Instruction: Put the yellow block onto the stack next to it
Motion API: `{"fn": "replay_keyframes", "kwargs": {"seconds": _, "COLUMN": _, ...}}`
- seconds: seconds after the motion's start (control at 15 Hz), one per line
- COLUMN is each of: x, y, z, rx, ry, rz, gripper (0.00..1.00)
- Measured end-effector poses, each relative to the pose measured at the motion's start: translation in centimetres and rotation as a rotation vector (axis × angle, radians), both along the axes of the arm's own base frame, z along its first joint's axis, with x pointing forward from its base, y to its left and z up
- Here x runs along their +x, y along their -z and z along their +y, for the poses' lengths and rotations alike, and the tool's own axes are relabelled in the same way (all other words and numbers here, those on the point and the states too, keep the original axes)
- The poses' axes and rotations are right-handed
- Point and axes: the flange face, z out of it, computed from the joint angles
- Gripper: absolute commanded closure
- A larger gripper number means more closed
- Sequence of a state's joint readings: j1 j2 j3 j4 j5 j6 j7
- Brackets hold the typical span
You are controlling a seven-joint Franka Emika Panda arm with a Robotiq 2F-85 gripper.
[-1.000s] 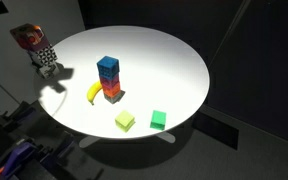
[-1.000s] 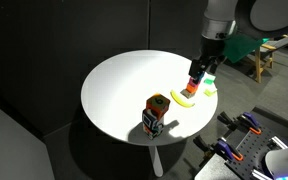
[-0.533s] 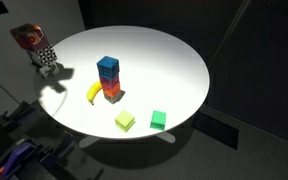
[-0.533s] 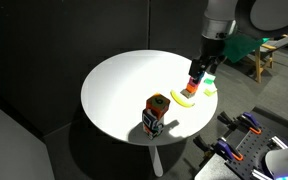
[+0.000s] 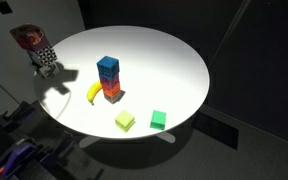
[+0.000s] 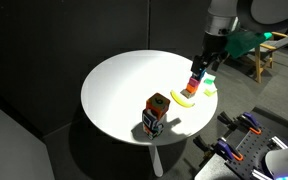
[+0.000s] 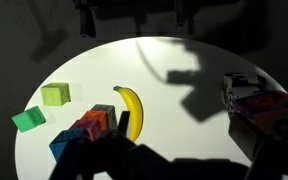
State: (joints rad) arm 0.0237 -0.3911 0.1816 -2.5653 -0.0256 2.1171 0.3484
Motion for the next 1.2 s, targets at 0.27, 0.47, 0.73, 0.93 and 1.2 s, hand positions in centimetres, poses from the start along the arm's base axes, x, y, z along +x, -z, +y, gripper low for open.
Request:
{"fn": "replay_keyframes", "kwargs": {"seconds": 0.27, "x": 0.1, "y": -0.6, "z": -2.2, "rx": 0.022, "ry": -0.002, "rz": 0.003, "gripper": 0.00}}
{"fn": "replay_keyframes", "kwargs": {"seconds": 0.47, "x": -0.2, "y": -1.1, "z": -4.5, "rx": 0.045, "ry": -0.011, "rz": 0.017, "gripper": 0.00}}
{"fn": "replay_keyframes", "kwargs": {"seconds": 0.73, "x": -0.9, "y": -1.7, "z": -7.9, "rx": 0.077, "ry": -0.012, "rz": 0.042, "gripper": 0.00}}
{"fn": "replay_keyframes", "kwargs": {"seconds": 0.93, "x": -1.5, "y": -1.8, "z": -10.1, "rx": 0.101, "ry": -0.025, "rz": 0.053, "gripper": 0.00}}
{"fn": "replay_keyframes", "kwargs": {"seconds": 1.2, "x": -2.3, "y": -1.5, "z": -12.7, "rx": 0.131, "ry": -0.064, "rz": 0.051, "gripper": 0.00}}
